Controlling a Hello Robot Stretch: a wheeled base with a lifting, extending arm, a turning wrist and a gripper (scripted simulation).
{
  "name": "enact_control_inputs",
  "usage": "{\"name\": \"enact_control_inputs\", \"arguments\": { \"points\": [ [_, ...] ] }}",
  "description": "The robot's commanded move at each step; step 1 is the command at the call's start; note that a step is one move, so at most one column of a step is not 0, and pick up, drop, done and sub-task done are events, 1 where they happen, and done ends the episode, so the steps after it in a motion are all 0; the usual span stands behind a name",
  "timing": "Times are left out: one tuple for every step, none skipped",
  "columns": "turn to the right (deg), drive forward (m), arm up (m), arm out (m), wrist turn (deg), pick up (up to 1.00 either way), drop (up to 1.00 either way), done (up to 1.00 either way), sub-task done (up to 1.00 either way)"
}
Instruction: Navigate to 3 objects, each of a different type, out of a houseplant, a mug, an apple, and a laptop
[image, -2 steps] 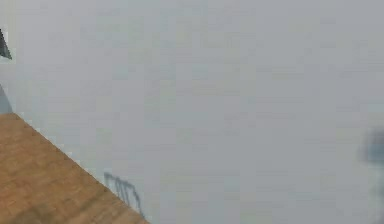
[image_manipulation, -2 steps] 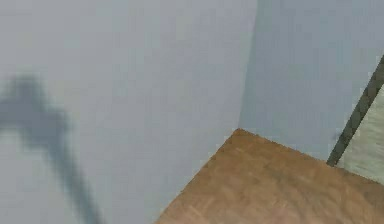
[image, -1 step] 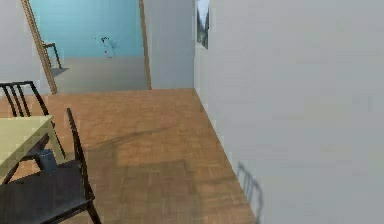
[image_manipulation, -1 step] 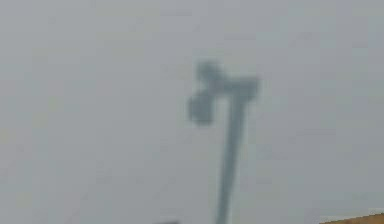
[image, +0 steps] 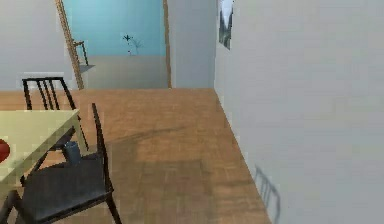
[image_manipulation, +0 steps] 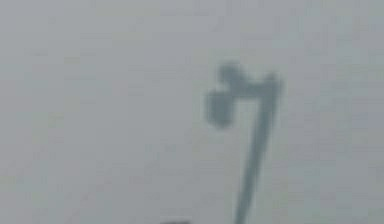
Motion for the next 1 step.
{"name": "enact_control_inputs", "arguments": {
  "points": [
    [0.0, 1.0, 0.0, 0.0, 0.0, 0.0, 0.0, 0.0, 0.0]
  ]
}}
